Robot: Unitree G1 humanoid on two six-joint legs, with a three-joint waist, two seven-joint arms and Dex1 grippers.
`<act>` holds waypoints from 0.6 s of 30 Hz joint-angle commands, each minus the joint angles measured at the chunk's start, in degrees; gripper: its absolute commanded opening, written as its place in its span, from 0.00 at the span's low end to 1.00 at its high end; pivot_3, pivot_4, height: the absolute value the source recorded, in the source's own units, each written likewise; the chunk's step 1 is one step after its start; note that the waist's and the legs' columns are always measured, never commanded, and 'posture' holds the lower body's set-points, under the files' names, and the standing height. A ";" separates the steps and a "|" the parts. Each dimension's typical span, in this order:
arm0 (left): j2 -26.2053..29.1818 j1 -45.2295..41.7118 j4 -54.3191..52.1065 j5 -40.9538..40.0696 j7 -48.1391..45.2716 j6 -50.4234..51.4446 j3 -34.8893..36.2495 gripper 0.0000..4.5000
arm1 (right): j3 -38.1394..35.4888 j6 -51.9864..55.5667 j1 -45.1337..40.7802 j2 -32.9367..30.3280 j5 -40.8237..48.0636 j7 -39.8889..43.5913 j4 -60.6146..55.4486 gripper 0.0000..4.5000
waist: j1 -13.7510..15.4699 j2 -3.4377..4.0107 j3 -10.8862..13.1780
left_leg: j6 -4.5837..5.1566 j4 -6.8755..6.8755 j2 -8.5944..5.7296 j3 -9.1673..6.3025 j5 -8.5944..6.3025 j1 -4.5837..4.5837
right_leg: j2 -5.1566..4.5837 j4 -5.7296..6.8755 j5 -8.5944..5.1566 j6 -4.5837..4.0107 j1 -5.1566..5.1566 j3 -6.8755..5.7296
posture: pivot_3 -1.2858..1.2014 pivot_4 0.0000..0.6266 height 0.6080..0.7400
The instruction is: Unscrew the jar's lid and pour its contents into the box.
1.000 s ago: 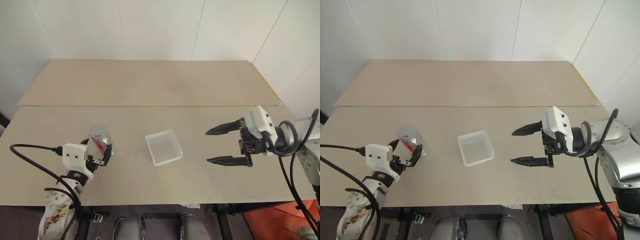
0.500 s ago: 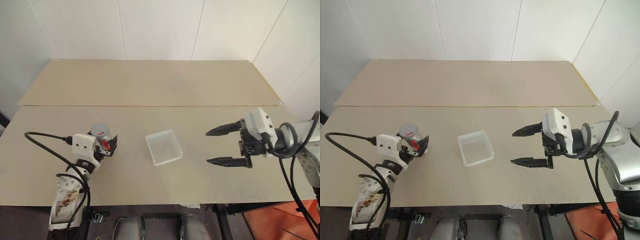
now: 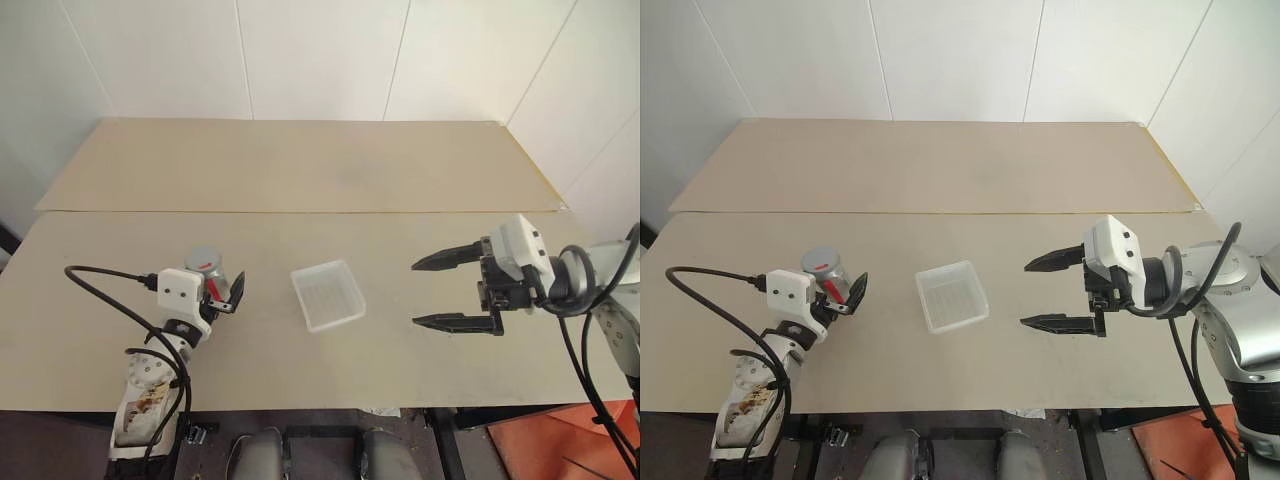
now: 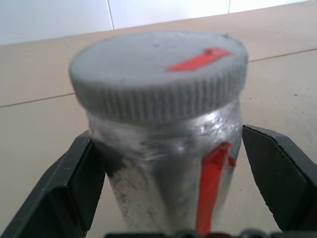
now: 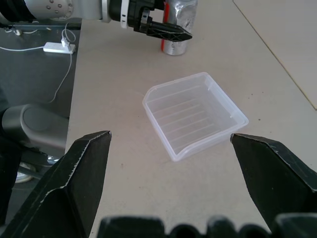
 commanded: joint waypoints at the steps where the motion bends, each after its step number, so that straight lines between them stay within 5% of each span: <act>1: -1.18 0.56 -3.51 1.76 3.11 0.09 -0.53 0.99 | -2.15 -1.26 -0.82 0.05 1.42 -0.27 -1.43 1.00 | 0.02 0.00 0.00 | 0.00 0.00 0.00 0.00 0.00 0.00 | 0.00 0.00 0.00 0.00 0.00 -0.01 | 0.52 0.24 1.00; 18: -11.49 0.75 -5.42 12.62 18.98 -1.40 -4.58 0.99 | -0.86 -2.81 -3.99 0.71 0.53 1.30 1.38 1.00 | 0.05 -0.01 0.00 | 0.00 0.00 -0.04 -0.03 0.00 -0.02 | 0.00 -0.01 0.02 0.03 0.00 -0.01 | 0.52 0.24 1.00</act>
